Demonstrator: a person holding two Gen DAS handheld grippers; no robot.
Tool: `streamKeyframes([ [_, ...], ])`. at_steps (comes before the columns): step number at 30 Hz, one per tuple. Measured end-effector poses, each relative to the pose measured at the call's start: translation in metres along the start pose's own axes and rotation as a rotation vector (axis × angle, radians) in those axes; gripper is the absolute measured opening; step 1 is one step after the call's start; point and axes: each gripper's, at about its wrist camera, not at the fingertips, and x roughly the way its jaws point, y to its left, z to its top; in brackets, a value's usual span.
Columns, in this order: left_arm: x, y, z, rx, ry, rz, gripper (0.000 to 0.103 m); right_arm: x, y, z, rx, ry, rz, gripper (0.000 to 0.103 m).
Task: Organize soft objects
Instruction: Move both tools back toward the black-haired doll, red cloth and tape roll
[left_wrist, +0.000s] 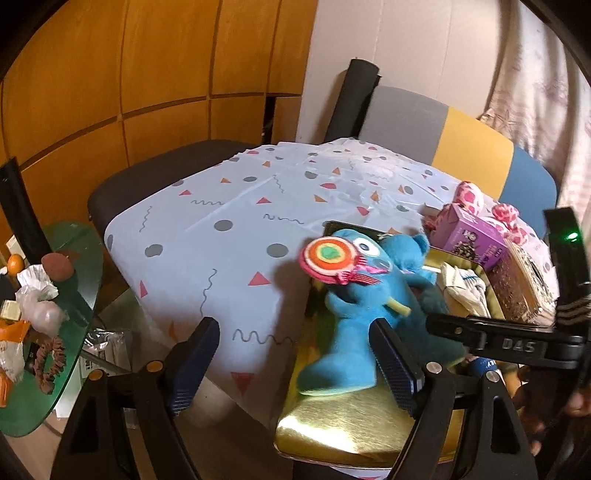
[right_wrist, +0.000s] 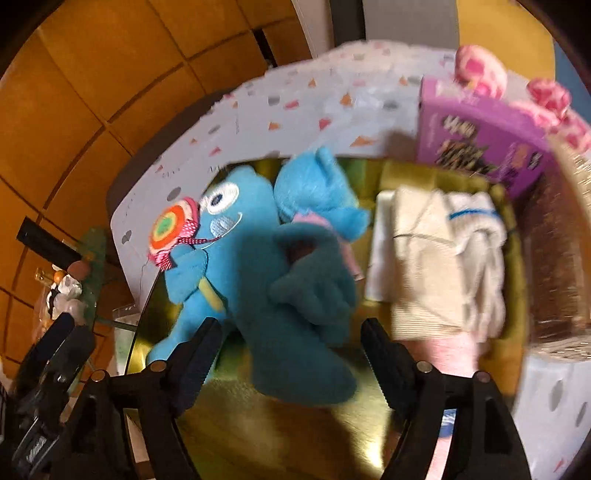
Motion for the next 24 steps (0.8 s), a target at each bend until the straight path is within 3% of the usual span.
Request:
streamKeyframes([
  [13, -0.014, -0.041, -0.009, 0.107, -0.012, -0.059, 0.084, -0.067, -0.016, -0.034, -0.060, -0.112, -0.124, 0.080],
  [24, -0.019, -0.088, -0.015, 0.224, -0.006, -0.130, 0.085, -0.129, -0.092, -0.059, 0.052, -0.210, -0.253, 0.080],
])
